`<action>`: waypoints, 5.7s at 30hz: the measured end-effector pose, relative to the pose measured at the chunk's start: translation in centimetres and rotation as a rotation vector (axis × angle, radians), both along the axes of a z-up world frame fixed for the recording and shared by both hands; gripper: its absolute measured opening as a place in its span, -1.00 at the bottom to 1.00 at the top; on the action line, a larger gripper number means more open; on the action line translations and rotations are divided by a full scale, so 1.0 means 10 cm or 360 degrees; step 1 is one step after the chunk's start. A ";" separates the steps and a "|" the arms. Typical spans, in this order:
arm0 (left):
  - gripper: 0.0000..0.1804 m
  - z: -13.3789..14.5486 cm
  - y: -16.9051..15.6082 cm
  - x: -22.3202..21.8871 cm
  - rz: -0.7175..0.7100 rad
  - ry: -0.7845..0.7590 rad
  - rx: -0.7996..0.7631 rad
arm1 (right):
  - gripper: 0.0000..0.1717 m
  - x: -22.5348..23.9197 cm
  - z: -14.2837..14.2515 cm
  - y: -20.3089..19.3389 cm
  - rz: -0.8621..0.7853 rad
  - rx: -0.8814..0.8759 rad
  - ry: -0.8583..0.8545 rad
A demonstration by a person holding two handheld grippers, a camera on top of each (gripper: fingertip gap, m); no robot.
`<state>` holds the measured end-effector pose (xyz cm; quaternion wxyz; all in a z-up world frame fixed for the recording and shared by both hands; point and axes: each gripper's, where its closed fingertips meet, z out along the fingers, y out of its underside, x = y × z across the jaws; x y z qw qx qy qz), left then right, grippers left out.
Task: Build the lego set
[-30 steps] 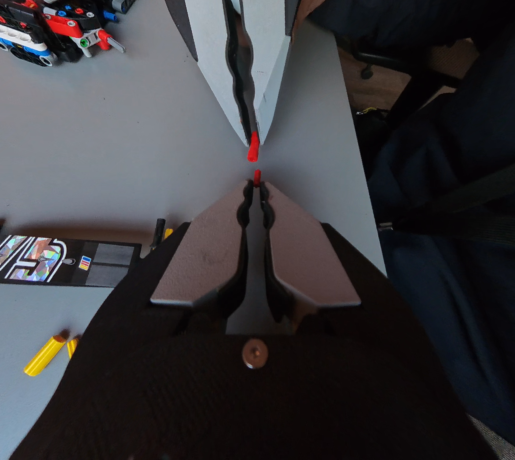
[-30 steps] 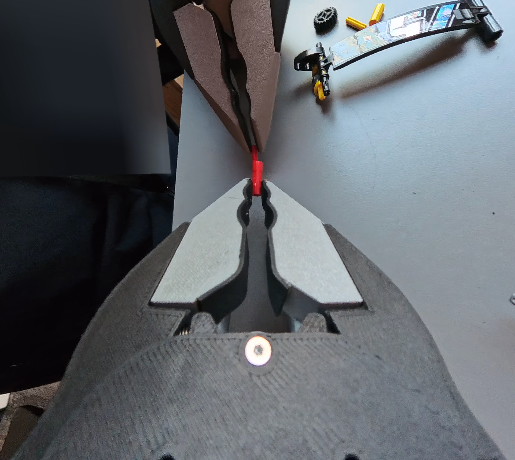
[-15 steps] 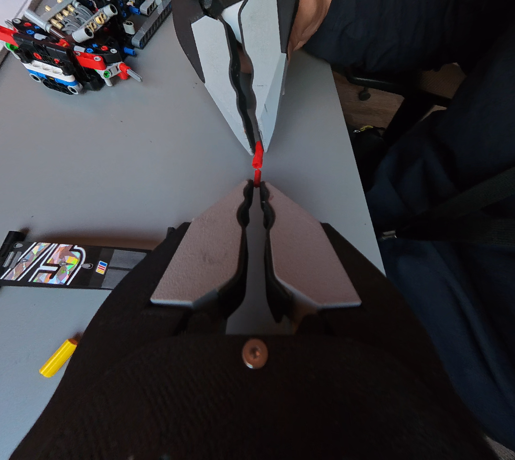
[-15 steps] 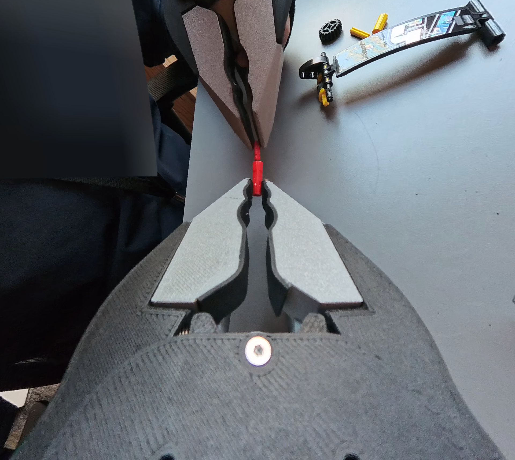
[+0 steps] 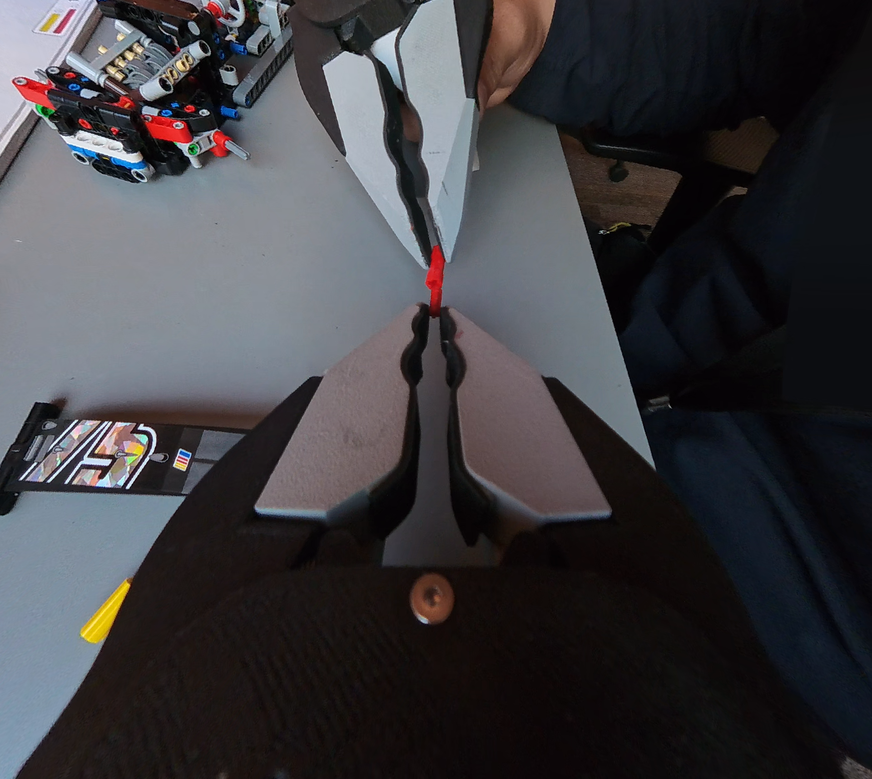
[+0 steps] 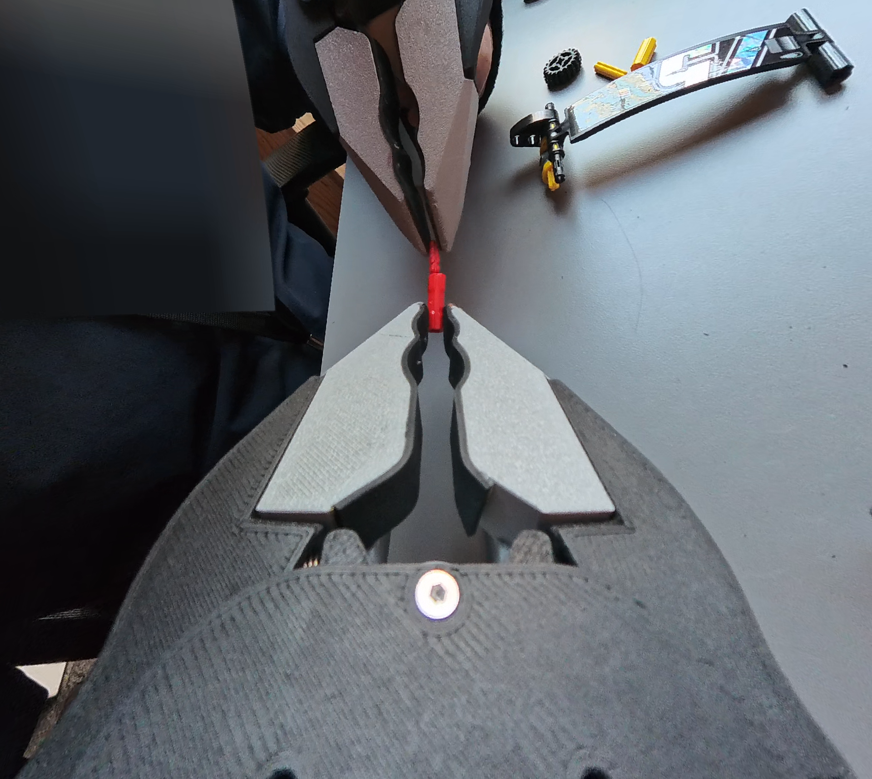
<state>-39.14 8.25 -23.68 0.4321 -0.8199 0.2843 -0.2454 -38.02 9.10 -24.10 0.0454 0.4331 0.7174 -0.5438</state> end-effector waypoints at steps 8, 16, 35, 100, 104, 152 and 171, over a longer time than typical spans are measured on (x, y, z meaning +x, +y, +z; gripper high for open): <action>-0.98 0.01 0.00 0.00 0.0000 0.0007 0.0018 | -0.96 0.00 0.00 -0.03 0.0015 -0.0003 -0.0003; -0.99 0.01 0.00 0.01 -0.0003 0.0009 0.0023 | -0.96 0.00 0.01 -0.03 0.0013 -0.0020 -0.0001; -0.98 -0.35 -0.07 0.00 -0.0068 0.0244 -0.0246 | -0.97 -0.01 -0.29 -0.08 0.0031 0.0288 -0.0149; -1.00 -0.36 -0.04 0.05 0.0023 0.0181 -0.0328 | -0.95 -0.09 -0.33 -0.10 -0.0260 0.0857 0.0234; -1.00 -0.36 -0.04 0.07 -0.0055 0.0204 -0.0317 | -0.95 -0.08 -0.34 -0.12 -0.0176 0.0922 0.0318; -0.72 0.10 0.24 -0.27 0.0326 -0.0028 0.0023 | -0.96 -0.48 -0.11 0.43 -0.0439 0.0757 0.0352; -0.74 0.30 0.48 -0.41 0.0458 -0.0037 0.0191 | -0.96 -0.68 -0.12 0.52 -0.0187 0.0810 0.0516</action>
